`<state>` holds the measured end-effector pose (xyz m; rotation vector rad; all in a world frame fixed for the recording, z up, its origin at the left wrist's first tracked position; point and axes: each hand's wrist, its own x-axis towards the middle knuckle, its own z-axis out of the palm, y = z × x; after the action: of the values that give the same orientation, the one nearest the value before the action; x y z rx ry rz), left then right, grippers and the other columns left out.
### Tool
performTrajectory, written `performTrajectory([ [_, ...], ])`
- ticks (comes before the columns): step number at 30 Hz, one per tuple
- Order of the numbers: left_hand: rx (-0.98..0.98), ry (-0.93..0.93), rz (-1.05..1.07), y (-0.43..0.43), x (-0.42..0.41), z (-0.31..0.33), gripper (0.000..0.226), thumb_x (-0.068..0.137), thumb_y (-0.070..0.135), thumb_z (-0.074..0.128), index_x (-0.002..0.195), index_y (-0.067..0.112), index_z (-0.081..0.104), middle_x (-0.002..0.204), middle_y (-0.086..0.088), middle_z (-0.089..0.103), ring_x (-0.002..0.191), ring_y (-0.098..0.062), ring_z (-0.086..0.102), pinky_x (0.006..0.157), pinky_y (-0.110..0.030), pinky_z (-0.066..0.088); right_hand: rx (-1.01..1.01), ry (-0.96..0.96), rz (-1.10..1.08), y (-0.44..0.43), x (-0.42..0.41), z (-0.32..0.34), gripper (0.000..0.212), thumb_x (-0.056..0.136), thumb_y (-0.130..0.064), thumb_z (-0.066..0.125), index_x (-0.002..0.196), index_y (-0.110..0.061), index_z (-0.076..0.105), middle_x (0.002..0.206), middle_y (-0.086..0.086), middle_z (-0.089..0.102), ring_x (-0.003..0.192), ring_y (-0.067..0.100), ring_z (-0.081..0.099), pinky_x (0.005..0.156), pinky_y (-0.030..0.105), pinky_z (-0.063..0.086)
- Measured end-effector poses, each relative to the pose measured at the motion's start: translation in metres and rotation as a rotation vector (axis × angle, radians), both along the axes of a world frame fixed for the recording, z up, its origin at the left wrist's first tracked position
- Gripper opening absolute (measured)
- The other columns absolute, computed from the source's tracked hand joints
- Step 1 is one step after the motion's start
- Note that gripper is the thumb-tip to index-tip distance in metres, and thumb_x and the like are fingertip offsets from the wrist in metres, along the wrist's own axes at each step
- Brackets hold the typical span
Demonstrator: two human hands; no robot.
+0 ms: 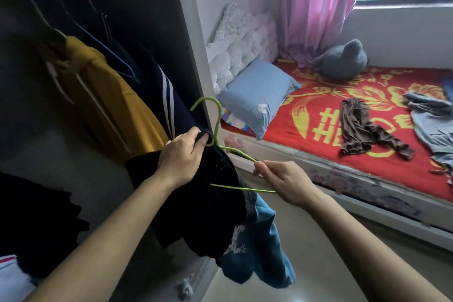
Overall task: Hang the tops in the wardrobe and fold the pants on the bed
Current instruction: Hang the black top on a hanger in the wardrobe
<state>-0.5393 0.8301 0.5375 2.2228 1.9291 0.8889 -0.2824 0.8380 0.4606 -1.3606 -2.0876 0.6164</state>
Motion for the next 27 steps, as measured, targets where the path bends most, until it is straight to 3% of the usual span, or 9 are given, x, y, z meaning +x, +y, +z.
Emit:
performTrajectory([
  [4,0.007,-0.059,-0.023,-0.004,0.009,0.007,0.037,0.089,0.039,0.025,0.078,0.011,0.046,0.067,0.002,0.053,0.08,-0.034,0.054,0.07,-0.038,0.03,0.055,-0.006,0.007,-0.005,-0.018,0.005,0.03,0.099,-0.061,0.031,0.1,-0.049,0.058,0.062,-0.031,0.057,0.067,0.005,0.054,0.066,0.029,0.046],
  [6,0.043,-0.042,0.007,-0.007,0.008,0.009,0.04,0.085,0.051,0.026,0.07,0.016,0.041,0.064,0.004,0.048,0.074,-0.031,0.052,0.069,-0.037,0.031,0.194,0.027,-0.085,-0.006,-0.025,0.0,0.033,0.1,-0.059,0.036,0.103,-0.042,0.065,0.077,-0.02,0.064,0.077,0.011,0.063,0.067,0.032,0.048],
  [8,0.099,-0.02,0.138,-0.013,0.008,0.009,0.051,0.088,0.064,0.044,0.063,0.02,0.035,0.055,0.007,0.043,0.062,-0.027,0.051,0.063,-0.037,0.036,0.392,0.046,-0.196,-0.011,-0.036,-0.005,0.031,0.097,-0.055,0.049,0.112,-0.037,0.068,0.094,-0.007,0.062,0.088,0.02,0.063,0.075,0.037,0.049],
  [11,0.168,-0.019,0.343,-0.016,0.003,0.011,0.058,0.088,0.057,0.057,0.056,0.018,0.03,0.046,0.004,0.037,0.049,-0.025,0.044,0.047,-0.029,0.025,0.502,-0.079,-0.373,-0.021,-0.06,-0.015,0.071,0.086,-0.062,0.059,0.143,-0.021,0.047,0.144,0.012,0.04,0.137,0.032,0.038,0.111,0.046,0.028],
  [14,0.203,0.026,0.45,-0.018,-0.008,0.02,0.052,0.092,0.052,0.053,0.057,0.018,0.033,0.048,0.004,0.043,0.051,-0.024,0.039,0.048,-0.029,0.021,0.473,-0.088,-0.424,-0.034,-0.08,-0.026,0.095,0.08,-0.07,0.057,0.152,-0.015,0.027,0.161,0.021,0.012,0.151,0.038,0.009,0.117,0.05,0.013],
  [18,0.268,-0.019,0.508,-0.023,-0.017,0.03,0.051,0.093,0.052,0.052,0.06,0.016,0.037,0.058,-0.009,0.059,0.059,-0.037,0.052,0.054,-0.033,0.03,0.264,-0.083,-0.381,-0.039,-0.106,-0.048,0.101,0.078,-0.065,0.063,0.154,-0.015,0.02,0.161,0.019,0.013,0.15,0.036,0.013,0.118,0.047,0.018],
  [22,0.329,-0.083,0.494,-0.033,-0.022,0.04,0.055,0.095,0.048,0.053,0.054,0.017,0.032,0.045,0.005,0.041,0.045,-0.024,0.04,0.05,-0.031,0.026,-0.2,-0.077,-0.302,-0.036,-0.122,-0.059,0.073,0.088,-0.052,0.058,0.148,-0.02,0.033,0.137,0.003,0.052,0.126,0.025,0.05,0.097,0.038,0.045],
  [24,0.361,-0.091,0.48,-0.038,-0.029,0.042,0.055,0.095,0.048,0.053,0.053,0.017,0.034,0.044,0.007,0.038,0.043,-0.022,0.041,0.048,-0.03,0.029,-0.29,-0.033,-0.296,-0.029,-0.122,-0.06,0.034,0.094,-0.04,0.048,0.117,-0.017,0.06,0.112,0.004,0.069,0.106,0.027,0.062,0.085,0.037,0.051],
  [27,0.382,-0.074,0.451,-0.044,-0.048,0.041,0.053,0.095,0.048,0.053,0.054,0.015,0.044,0.044,0.005,0.045,0.041,-0.02,0.046,0.046,-0.031,0.038,-0.395,0.312,-0.379,-0.013,-0.114,-0.057,0.037,0.088,-0.037,0.039,0.078,-0.01,0.063,0.084,0.008,0.071,0.085,0.031,0.066,0.075,0.048,0.057],
])
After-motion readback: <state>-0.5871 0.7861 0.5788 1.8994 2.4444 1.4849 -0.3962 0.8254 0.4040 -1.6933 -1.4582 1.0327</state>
